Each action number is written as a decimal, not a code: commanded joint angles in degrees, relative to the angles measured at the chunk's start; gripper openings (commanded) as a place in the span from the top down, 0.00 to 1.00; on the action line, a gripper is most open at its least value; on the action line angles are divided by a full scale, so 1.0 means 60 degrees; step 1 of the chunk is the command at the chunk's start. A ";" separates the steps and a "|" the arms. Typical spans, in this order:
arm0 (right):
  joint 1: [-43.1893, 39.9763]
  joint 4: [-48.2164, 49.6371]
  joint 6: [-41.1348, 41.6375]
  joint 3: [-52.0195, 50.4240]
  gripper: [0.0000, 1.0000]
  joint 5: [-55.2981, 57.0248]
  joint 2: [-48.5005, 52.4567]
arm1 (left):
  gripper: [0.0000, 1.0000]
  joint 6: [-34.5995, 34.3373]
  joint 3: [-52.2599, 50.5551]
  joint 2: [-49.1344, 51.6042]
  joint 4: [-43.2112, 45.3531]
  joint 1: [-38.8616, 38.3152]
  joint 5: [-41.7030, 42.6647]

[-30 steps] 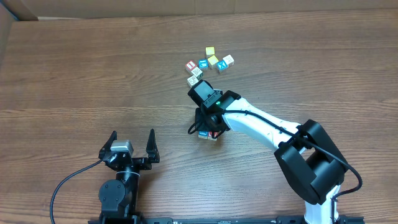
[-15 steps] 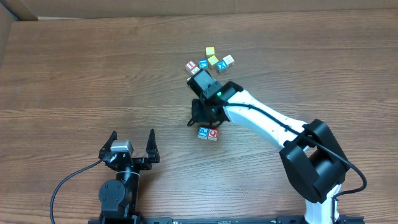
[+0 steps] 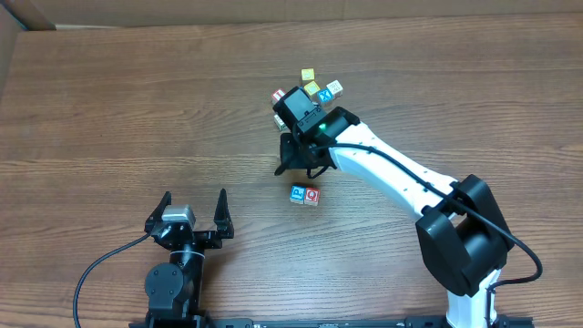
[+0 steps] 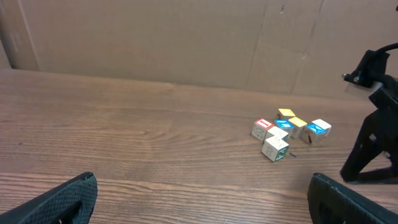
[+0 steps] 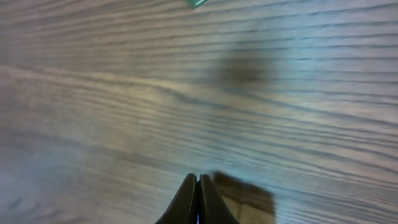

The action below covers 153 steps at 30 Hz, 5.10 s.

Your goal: Flip 3 blocks

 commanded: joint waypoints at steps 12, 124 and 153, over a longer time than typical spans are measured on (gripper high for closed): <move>0.1581 0.0168 -0.0262 -0.0259 0.96 0.1432 0.0747 | 0.00 0.0211 -0.0033 -0.0084 0.0011 -0.0062 0.0073; -0.1472 0.1825 -0.3512 0.1632 0.00 -0.0579 0.0820 | 0.00 0.0211 -0.0033 -0.0084 0.0011 -0.0062 0.0076; -0.1555 0.0208 -0.3268 0.3836 0.02 -0.0667 0.0831 | 0.00 0.0211 -0.0033 -0.0084 0.0011 -0.0062 0.0076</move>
